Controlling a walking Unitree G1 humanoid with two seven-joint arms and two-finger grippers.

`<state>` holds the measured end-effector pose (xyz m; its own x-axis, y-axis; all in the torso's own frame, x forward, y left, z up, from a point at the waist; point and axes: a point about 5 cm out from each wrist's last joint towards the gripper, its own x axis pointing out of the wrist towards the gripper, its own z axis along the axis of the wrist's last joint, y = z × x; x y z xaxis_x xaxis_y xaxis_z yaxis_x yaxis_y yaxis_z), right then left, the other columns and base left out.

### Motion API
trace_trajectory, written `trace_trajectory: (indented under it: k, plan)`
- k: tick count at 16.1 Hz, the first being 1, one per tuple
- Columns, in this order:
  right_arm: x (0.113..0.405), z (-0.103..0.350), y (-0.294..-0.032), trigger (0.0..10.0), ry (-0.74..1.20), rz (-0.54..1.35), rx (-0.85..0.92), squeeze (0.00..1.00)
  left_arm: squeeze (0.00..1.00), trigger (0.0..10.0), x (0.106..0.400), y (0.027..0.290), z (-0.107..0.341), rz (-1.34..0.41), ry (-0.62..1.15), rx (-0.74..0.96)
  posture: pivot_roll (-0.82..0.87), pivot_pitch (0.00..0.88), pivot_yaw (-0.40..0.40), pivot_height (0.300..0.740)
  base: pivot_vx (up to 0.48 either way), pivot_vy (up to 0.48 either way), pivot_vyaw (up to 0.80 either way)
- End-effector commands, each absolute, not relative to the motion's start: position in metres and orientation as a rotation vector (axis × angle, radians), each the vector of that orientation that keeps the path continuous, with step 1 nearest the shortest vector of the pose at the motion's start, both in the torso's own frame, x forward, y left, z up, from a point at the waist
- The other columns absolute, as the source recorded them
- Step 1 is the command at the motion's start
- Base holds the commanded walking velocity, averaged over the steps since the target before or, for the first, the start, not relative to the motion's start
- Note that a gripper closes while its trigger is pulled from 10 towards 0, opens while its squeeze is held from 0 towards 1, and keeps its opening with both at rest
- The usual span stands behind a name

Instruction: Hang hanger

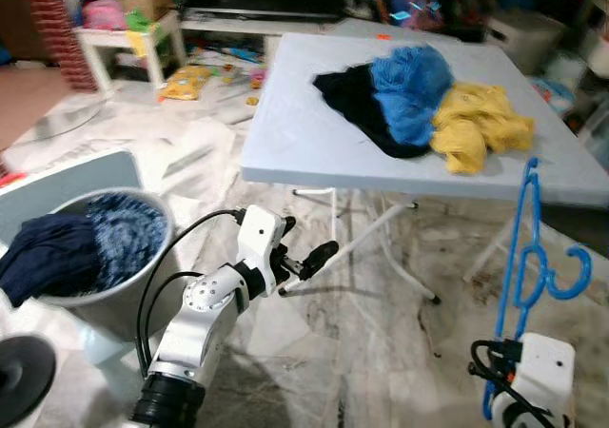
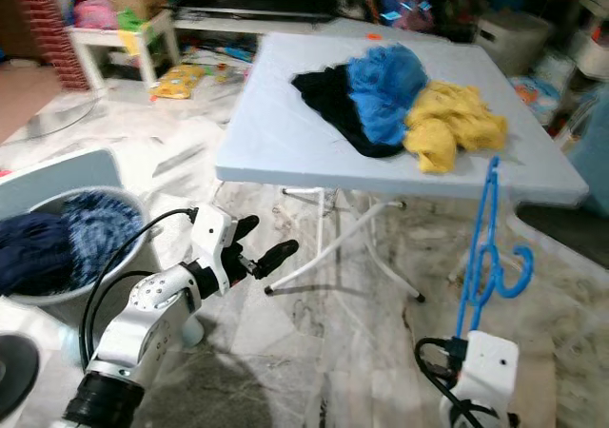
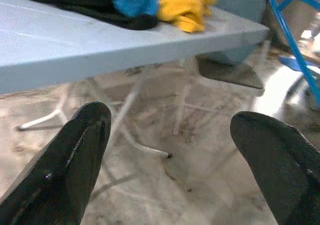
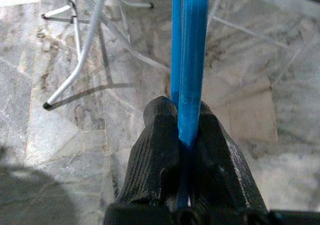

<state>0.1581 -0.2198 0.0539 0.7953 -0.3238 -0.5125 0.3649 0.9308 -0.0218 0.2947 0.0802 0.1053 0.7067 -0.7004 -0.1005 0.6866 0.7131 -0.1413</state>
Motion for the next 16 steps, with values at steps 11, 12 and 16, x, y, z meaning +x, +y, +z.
trace_trajectory:
  k: [11, 12, 16]
  plan:
    - [0.1685, 0.0610, -0.2252, 10.0, 0.519, -0.399, 0.053, 0.00, 0.00, 10.0, 0.2952, 0.0720, 0.1048, -0.827, 0.203, -0.145, -0.01, 0.000, -0.034, 0.740, 0.046, 0.000, -0.80]
    - [0.1685, 0.0609, -0.2252, 10.0, 0.520, -0.399, 0.053, 0.00, 0.00, 10.0, 0.2953, 0.0717, 0.1050, -0.830, 0.203, -0.144, -0.01, 0.000, -0.034, 0.740, 0.000, 0.000, -0.80]
    - [0.1681, 0.0594, -0.2256, 10.0, 0.524, -0.408, 0.053, 0.00, 0.00, 10.0, 0.2959, 0.0704, 0.1050, -0.838, 0.219, -0.151, -0.02, 0.000, -0.031, 0.740, 0.000, 0.127, -0.80]
